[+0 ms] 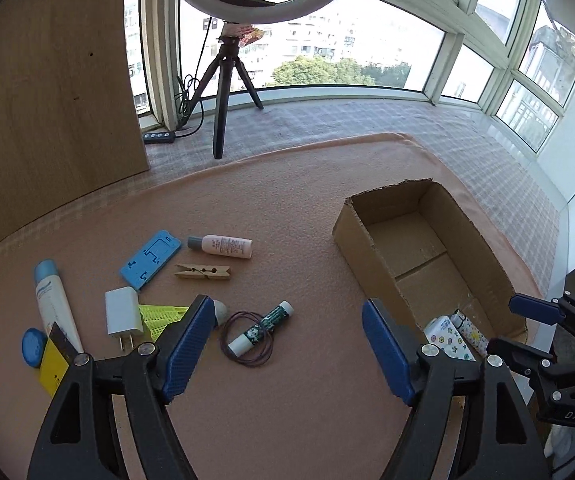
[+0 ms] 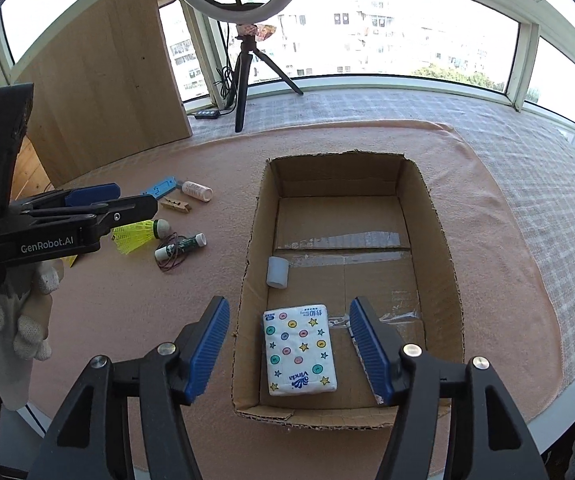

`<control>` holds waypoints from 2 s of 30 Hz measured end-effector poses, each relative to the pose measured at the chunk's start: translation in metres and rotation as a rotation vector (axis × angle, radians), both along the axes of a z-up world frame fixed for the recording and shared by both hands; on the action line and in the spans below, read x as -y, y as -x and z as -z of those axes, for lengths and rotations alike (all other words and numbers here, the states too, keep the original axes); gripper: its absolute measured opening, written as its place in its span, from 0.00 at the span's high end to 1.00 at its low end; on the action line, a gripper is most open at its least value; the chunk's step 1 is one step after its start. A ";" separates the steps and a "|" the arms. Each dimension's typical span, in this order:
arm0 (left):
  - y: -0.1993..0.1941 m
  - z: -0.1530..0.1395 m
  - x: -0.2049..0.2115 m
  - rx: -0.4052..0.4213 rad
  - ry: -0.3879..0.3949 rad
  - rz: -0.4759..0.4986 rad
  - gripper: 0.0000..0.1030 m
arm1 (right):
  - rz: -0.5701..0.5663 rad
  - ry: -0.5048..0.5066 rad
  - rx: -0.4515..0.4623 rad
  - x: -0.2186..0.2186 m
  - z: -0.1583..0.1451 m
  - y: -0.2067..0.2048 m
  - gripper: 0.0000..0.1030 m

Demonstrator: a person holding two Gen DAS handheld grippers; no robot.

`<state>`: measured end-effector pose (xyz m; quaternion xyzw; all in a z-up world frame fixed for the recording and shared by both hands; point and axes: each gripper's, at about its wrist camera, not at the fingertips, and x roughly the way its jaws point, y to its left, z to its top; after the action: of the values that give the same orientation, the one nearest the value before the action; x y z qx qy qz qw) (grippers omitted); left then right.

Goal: Organize objects
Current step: 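Carry the lighter and sponge into the box and open both grippers, then grasp the yellow shuttlecock by its cork with the left gripper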

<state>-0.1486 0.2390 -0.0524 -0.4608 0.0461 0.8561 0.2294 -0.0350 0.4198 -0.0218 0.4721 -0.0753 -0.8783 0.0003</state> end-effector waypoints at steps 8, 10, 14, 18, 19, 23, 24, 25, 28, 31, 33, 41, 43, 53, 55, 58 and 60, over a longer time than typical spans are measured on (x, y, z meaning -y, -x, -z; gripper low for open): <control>0.001 0.024 0.096 0.057 -0.001 -0.143 0.24 | -0.089 0.105 0.040 0.040 0.009 0.047 0.43; 0.002 0.030 0.111 0.067 -0.001 -0.167 0.24 | -0.104 0.139 0.057 0.048 0.013 0.063 0.43; 0.002 0.037 0.128 0.074 0.001 -0.185 0.27 | -0.135 0.192 0.094 0.067 0.021 0.094 0.43; 0.007 0.043 0.131 0.090 -0.007 -0.183 0.33 | -0.160 0.216 0.132 0.086 0.031 0.124 0.43; 0.008 0.045 0.130 0.095 -0.011 -0.180 0.33 | -0.169 0.223 0.141 0.090 0.033 0.130 0.43; 0.014 0.052 0.121 0.109 -0.015 -0.157 0.39 | -0.197 0.221 0.181 0.108 0.046 0.153 0.43; 0.015 0.053 0.118 0.113 -0.015 -0.151 0.41 | -0.200 0.226 0.195 0.111 0.051 0.158 0.43; 0.017 0.055 0.115 0.117 -0.016 -0.144 0.42 | -0.201 0.232 0.208 0.115 0.055 0.163 0.44; 0.020 0.059 0.106 0.127 -0.017 -0.123 0.47 | -0.195 0.258 0.244 0.118 0.068 0.175 0.49; 0.025 0.065 0.099 0.143 -0.024 -0.111 0.54 | -0.181 0.284 0.279 0.119 0.081 0.186 0.52; 0.029 0.068 0.098 0.160 -0.033 -0.108 0.61 | -0.178 0.303 0.296 0.118 0.088 0.190 0.55; 0.037 0.079 0.091 0.188 -0.037 -0.094 0.69 | -0.162 0.343 0.327 0.116 0.101 0.202 0.62; 0.039 0.080 0.089 0.190 -0.037 -0.088 0.72 | -0.162 0.350 0.333 0.117 0.104 0.204 0.64; 0.043 0.086 0.084 0.214 -0.046 -0.077 0.91 | -0.161 0.405 0.350 0.116 0.112 0.205 0.70; 0.043 0.087 0.083 0.213 -0.045 -0.071 0.92 | -0.156 0.419 0.352 0.115 0.112 0.204 0.71; 0.042 0.085 0.085 0.214 -0.058 -0.067 0.94 | -0.149 0.424 0.349 0.114 0.112 0.203 0.72; 0.042 0.083 0.085 0.209 -0.063 -0.070 0.95 | -0.146 0.431 0.346 0.114 0.110 0.202 0.74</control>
<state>-0.1904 0.1537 -0.1356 -0.5414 -0.0212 0.8119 0.2173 -0.2368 0.3061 -0.1322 0.6083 -0.2252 -0.7460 0.1511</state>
